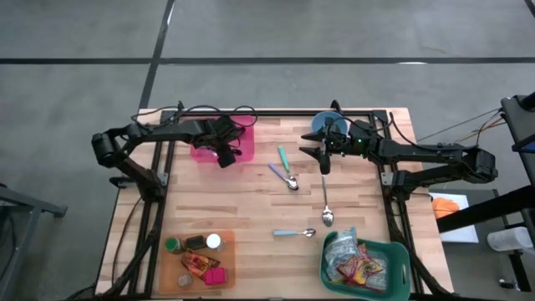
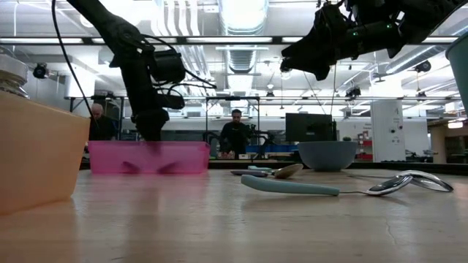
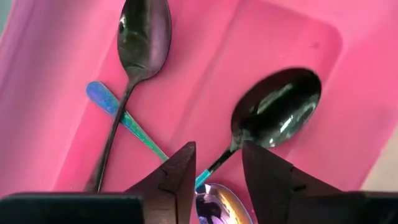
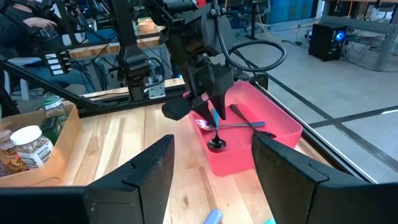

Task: Pick & Place Food Item
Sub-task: Put the green spoon into the pink bin

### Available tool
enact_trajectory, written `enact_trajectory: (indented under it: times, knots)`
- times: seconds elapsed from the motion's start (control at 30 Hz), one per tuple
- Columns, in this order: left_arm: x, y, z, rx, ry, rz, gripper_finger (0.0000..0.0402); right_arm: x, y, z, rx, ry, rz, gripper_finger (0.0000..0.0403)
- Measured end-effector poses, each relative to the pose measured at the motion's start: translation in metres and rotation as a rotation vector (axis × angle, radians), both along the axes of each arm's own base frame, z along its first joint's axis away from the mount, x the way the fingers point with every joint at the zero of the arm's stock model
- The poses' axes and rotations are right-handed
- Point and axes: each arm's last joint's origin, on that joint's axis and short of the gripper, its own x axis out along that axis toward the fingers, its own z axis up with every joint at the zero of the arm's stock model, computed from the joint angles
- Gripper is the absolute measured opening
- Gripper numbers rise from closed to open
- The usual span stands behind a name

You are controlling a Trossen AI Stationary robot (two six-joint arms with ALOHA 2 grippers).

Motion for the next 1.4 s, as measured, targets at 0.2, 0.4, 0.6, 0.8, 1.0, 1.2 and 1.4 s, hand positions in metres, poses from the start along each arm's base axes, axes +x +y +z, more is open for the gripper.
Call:
enact_trajectory:
  times: [0.2, 0.4, 0.6, 0.8, 1.0, 1.2, 1.4]
  knots:
    - [0.0, -0.004, 0.023, 0.052, -0.129, -0.028, 0.0134, 0.0, 0.0, 0.0, 0.0, -0.001, 0.0, 0.0211]
    - [-0.012, -0.019, 0.064, 0.133, -0.422, -0.098, 0.0134, 0.0, 0.0, 0.0, 0.0, -0.001, 0.0, 0.0211]
    - [-0.039, -0.044, 0.083, 0.234, -0.635, -0.156, 0.0134, 0.0, 0.0, 0.0, 0.0, -0.001, 0.0, 0.0211]
    - [-0.066, -0.07, 0.079, 0.331, -0.84, -0.221, 0.0134, 0.0, 0.0, 0.0, 0.0, -0.001, 0.0, 0.0211]
    - [-0.09, -0.086, 0.063, 0.405, -0.997, -0.254, 0.0175, 0.0, 0.0, 0.0, 0.0, -0.001, 0.0, 0.0211]
    - [-0.107, -0.094, 0.046, 0.411, -1.101, -0.253, 0.0229, 0.0, 0.0, 0.0, 0.0, -0.001, 0.0, 0.0211]
    - [-0.116, -0.102, 0.043, 0.368, -1.196, -0.396, 0.0243, 0.0, 0.0, 0.0, 0.0, -0.001, 0.0, 0.0211]
